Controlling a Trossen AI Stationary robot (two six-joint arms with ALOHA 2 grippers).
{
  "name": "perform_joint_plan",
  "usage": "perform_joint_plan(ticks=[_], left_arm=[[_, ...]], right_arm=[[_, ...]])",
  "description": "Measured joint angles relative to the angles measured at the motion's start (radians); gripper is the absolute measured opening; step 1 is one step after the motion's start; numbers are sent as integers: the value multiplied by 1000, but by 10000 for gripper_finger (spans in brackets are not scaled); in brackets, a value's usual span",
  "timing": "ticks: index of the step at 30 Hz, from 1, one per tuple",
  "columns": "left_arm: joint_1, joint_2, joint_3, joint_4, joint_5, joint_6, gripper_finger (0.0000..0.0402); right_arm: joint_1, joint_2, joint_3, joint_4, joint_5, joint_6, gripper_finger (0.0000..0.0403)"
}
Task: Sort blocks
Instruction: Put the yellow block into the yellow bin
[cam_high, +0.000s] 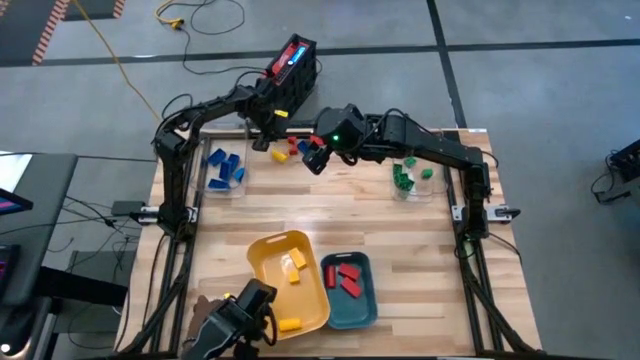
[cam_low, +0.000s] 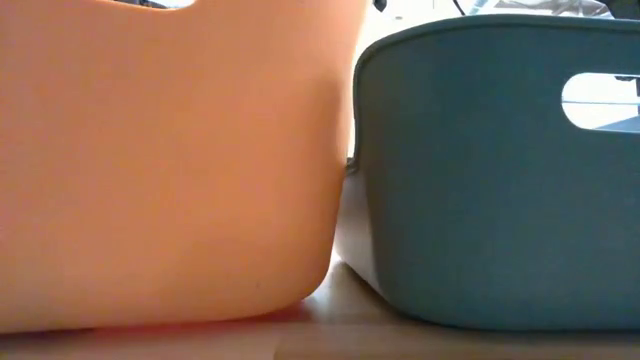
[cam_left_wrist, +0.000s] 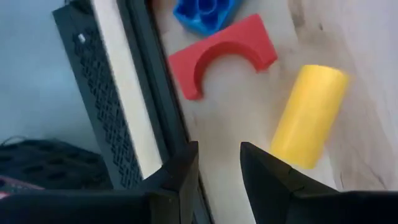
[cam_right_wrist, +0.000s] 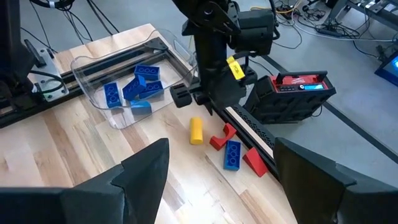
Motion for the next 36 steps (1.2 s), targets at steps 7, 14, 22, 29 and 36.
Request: perform_joint_plan(ticks=[7, 14, 22, 29, 36], left_arm=[[-1, 0, 0, -40, -3, 15, 114], [-15, 0, -1, -124, 115, 53, 114], [-26, -1, 0, 12, -4, 24, 114], [-49, -9, 0, 29, -120, -24, 114], [-38, -118, 0, -53, -143, -322, 114]], right_arm=[[-4, 0, 0, 4, 1, -8, 303], [-10, 0, 0, 3, 1, -23, 303], [-11, 0, 0, 1, 1, -25, 303], [-16, 0, 0, -1, 1, -28, 303], [-29, 0, 0, -4, 1, -40, 303]])
